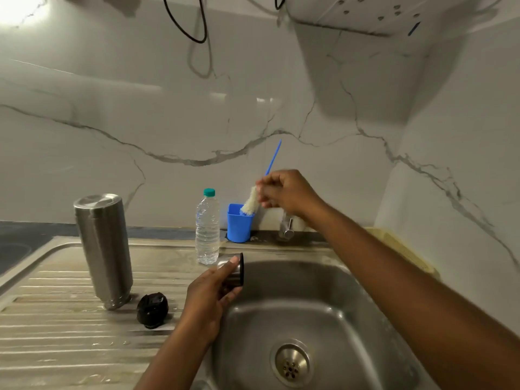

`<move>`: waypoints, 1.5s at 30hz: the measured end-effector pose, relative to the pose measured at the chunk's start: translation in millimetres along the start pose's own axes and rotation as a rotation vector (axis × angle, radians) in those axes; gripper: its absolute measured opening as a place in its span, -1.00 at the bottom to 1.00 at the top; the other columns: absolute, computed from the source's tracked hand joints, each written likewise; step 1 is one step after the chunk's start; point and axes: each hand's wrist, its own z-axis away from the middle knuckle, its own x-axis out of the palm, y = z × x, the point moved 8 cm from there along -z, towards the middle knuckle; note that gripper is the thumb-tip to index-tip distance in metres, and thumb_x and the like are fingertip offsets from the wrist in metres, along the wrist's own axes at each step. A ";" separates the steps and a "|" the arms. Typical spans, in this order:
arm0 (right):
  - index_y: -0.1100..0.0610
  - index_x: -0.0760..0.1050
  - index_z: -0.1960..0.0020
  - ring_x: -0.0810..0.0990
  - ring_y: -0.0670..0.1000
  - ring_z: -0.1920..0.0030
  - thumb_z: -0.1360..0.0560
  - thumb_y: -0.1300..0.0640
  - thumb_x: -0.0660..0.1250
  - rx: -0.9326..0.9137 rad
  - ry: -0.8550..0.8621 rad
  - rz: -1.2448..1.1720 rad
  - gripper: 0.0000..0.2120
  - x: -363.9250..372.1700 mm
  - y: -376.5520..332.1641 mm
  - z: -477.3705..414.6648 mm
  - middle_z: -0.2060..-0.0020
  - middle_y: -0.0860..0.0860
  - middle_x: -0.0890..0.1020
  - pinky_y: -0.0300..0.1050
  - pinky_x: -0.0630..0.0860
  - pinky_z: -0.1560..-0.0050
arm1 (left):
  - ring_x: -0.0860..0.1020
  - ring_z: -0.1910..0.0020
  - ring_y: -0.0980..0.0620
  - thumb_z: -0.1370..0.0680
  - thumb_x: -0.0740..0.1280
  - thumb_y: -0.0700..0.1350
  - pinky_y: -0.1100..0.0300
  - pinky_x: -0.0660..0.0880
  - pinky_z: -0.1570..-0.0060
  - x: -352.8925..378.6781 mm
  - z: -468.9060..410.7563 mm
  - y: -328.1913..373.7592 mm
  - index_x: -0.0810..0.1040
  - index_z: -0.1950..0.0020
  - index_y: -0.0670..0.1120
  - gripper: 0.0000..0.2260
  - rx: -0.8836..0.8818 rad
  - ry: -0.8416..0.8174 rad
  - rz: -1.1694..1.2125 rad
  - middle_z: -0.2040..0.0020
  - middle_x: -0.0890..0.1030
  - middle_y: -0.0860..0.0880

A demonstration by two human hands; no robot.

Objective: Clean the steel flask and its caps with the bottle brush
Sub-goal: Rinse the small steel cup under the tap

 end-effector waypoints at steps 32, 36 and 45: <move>-0.13 0.42 -0.50 0.56 -0.28 -0.21 -0.45 -0.22 0.53 0.144 0.399 -0.066 -0.32 -15.1 201.2 110.5 -0.30 -0.22 0.59 -0.44 0.48 -0.17 | 0.69 0.09 0.01 -0.64 0.43 -0.10 0.04 0.65 -0.08 179.7 -181.1 -8.6 0.73 -0.01 -0.06 -0.91 0.427 -0.074 -1.076 0.14 0.72 -0.01; -0.16 0.41 -0.48 0.54 -0.37 -0.15 -0.46 -0.19 0.53 0.183 0.378 -0.096 -0.36 -14.7 203.3 110.2 -0.27 -0.27 0.58 -0.54 0.45 -0.09 | 0.69 0.09 -0.04 -0.66 0.40 -0.08 0.15 0.59 0.09 169.2 -181.6 -10.9 0.70 0.06 -0.04 -0.86 0.377 -0.062 -1.023 0.16 0.72 -0.05; -0.07 0.42 -0.49 0.59 -0.11 -0.25 -0.49 -0.02 0.56 0.245 0.343 -0.156 -0.37 -12.4 216.6 107.4 -0.29 -0.15 0.59 -0.25 0.53 -0.23 | 0.69 0.01 -0.01 -0.70 0.33 0.00 0.02 0.66 -0.11 141.0 -129.2 -23.3 0.62 -0.15 -0.06 -0.84 0.307 -0.139 -0.932 0.00 0.71 -0.04</move>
